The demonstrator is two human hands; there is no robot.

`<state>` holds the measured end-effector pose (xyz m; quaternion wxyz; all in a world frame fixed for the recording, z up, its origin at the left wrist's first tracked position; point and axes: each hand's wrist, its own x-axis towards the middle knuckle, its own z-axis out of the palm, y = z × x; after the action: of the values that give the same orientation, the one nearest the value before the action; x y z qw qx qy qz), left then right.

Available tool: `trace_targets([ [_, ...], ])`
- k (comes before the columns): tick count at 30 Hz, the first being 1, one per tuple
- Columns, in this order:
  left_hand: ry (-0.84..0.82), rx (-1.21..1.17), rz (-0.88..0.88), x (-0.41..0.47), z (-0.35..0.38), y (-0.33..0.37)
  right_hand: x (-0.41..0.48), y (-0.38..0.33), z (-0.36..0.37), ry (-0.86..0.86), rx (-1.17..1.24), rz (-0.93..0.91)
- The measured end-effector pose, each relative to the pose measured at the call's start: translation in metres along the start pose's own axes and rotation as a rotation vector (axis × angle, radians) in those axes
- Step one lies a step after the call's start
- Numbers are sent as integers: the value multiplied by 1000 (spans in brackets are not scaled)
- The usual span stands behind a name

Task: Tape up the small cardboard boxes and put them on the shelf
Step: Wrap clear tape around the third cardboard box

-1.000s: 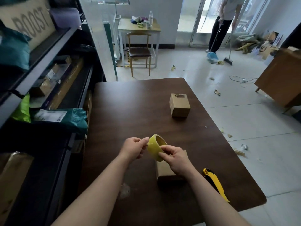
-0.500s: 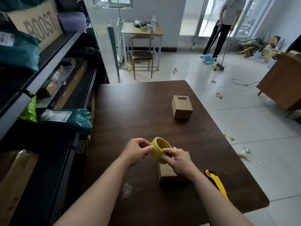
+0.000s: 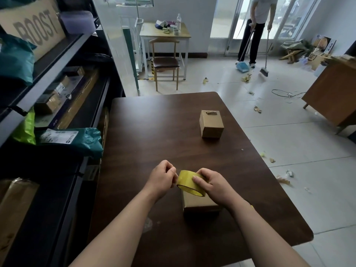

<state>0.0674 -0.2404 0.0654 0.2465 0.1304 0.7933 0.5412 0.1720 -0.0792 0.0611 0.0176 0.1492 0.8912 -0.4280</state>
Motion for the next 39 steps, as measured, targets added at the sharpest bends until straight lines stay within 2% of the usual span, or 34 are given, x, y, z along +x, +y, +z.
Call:
trace_targets([
  [3, 25, 107, 79, 5, 14, 2, -2, -1, -6, 10, 99, -24],
  [5, 109, 240, 171, 5, 22, 2, -2, 2, -14, 12, 166, -21],
  [8, 200, 258, 259, 6, 36, 4, -1, 11, -31, 16, 188, 27],
  [17, 292, 164, 105, 24, 69, 0, 8, 45, -67, -87, 356, 63],
  [21, 350, 138, 14, 32, 73, -18, 16, 73, -88, -9, 254, 83],
  [24, 385, 147, -11, 30, 81, -28, 21, 92, -97, -13, 184, 109],
  [31, 501, 184, 17, 26, 105, -47, 31, 119, -96, -35, 112, 120],
  [36, 525, 226, 11, 28, 110, -56, 36, 131, -93, 3, -156, 106],
  [39, 529, 227, -40, 33, 104, -62, 40, 138, -90, -33, -115, 124],
])
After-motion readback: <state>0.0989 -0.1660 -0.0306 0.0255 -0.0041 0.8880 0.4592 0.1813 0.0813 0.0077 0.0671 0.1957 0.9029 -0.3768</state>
